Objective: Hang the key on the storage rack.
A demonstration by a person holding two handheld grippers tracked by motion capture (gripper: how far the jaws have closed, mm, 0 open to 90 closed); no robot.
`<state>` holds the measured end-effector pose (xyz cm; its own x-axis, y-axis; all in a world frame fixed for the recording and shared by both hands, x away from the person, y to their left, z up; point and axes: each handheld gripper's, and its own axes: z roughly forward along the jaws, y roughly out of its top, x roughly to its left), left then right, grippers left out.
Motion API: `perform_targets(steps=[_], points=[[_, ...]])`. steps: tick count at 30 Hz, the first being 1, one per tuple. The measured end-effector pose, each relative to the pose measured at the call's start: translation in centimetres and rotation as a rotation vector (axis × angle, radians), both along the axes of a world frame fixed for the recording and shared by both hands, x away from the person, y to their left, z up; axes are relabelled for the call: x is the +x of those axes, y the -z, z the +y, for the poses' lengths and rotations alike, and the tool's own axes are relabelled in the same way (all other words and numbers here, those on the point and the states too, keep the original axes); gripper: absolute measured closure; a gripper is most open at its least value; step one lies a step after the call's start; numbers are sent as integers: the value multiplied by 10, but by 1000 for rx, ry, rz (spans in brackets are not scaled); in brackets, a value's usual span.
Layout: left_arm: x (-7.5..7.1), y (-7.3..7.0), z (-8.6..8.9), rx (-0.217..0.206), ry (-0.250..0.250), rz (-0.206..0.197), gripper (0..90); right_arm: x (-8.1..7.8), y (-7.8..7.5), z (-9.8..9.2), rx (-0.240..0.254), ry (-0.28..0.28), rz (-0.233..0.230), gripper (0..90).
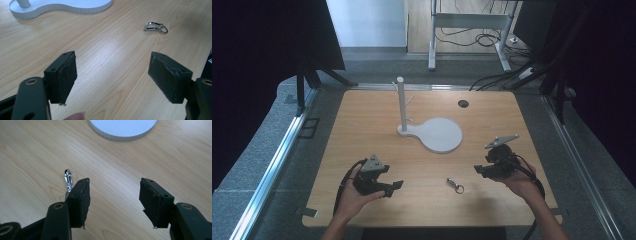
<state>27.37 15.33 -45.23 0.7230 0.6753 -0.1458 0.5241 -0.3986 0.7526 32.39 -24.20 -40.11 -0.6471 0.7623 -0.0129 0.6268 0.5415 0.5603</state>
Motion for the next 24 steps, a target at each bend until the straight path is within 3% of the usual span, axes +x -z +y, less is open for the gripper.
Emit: perform_targets(steps=[6,24], points=[[-1,1,-3,11,9,2,234,3,0,12,-29,-38,39,465],[0,3,-4,26,12,6,234,8,22,48,-104,-146,171,569]])
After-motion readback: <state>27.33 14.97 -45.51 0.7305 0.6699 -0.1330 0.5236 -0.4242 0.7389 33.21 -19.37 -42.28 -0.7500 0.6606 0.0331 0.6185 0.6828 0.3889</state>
